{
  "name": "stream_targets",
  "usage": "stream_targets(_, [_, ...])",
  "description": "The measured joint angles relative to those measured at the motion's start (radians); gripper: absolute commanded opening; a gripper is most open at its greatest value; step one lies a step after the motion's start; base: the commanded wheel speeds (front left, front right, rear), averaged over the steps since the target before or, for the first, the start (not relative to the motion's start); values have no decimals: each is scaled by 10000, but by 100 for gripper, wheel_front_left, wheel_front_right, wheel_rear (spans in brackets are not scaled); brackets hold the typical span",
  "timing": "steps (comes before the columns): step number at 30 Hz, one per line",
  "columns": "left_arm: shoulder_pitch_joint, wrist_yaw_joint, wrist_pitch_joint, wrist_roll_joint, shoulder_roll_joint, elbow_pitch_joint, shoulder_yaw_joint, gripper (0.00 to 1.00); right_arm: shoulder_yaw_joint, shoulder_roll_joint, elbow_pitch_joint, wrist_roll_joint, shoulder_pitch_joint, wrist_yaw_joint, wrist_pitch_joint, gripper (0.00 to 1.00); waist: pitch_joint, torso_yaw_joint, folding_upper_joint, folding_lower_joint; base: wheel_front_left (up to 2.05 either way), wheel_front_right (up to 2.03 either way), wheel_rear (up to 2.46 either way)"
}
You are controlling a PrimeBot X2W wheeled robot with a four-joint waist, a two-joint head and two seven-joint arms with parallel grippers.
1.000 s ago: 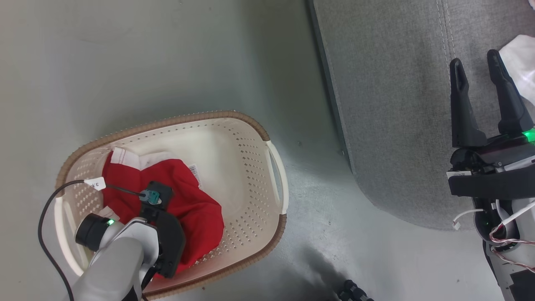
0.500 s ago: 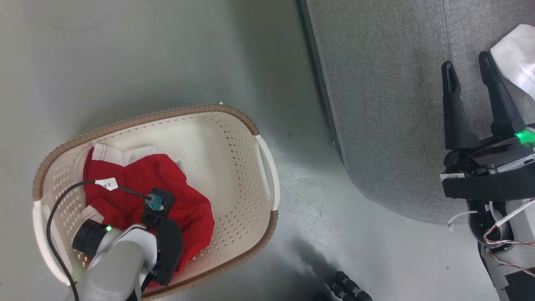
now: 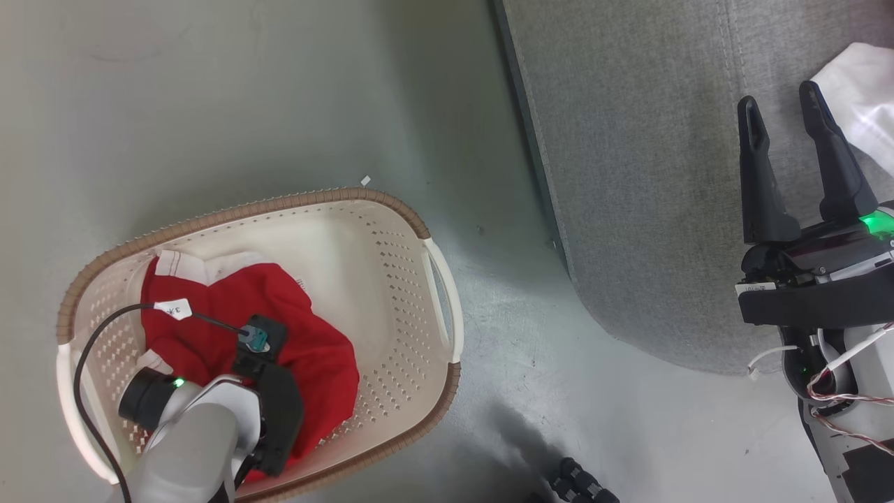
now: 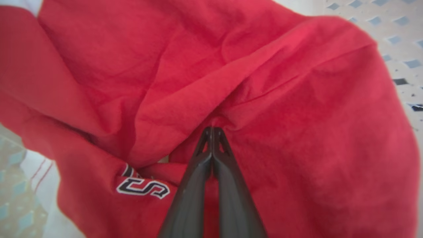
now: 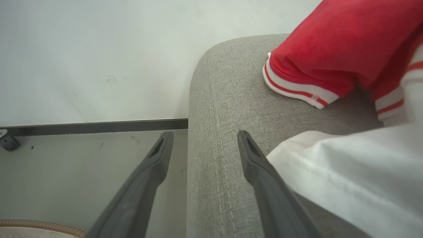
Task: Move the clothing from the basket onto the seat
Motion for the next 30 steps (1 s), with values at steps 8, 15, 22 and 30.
stream_targets(8, [-355, -63, -466, -161, -268, -244, 21, 0, -19, -2, 155, 0, -4, 0, 0, 100, -372, 83, 0, 0, 0, 0, 0])
stream_targets(15, [-301, -63, -1078, -477, -311, -512, -59, 0, -56, -10, 345, 2, -8, 0, 0, 100, -908, 214, 0, 0, 0, 0, 0])
stream_targets(22, [46, -65, -1801, -757, -418, -886, -136, 0, -88, -100, 598, 4, 12, 8, 0, 100, -1635, 415, 0, -1, 0, 0, 0])
stream_targets(30, [626, -65, -2614, -1379, -456, -1337, -159, 0, -75, -251, 784, 8, 107, 8, 0, 100, -2620, 736, 0, -1, 0, 0, 0])
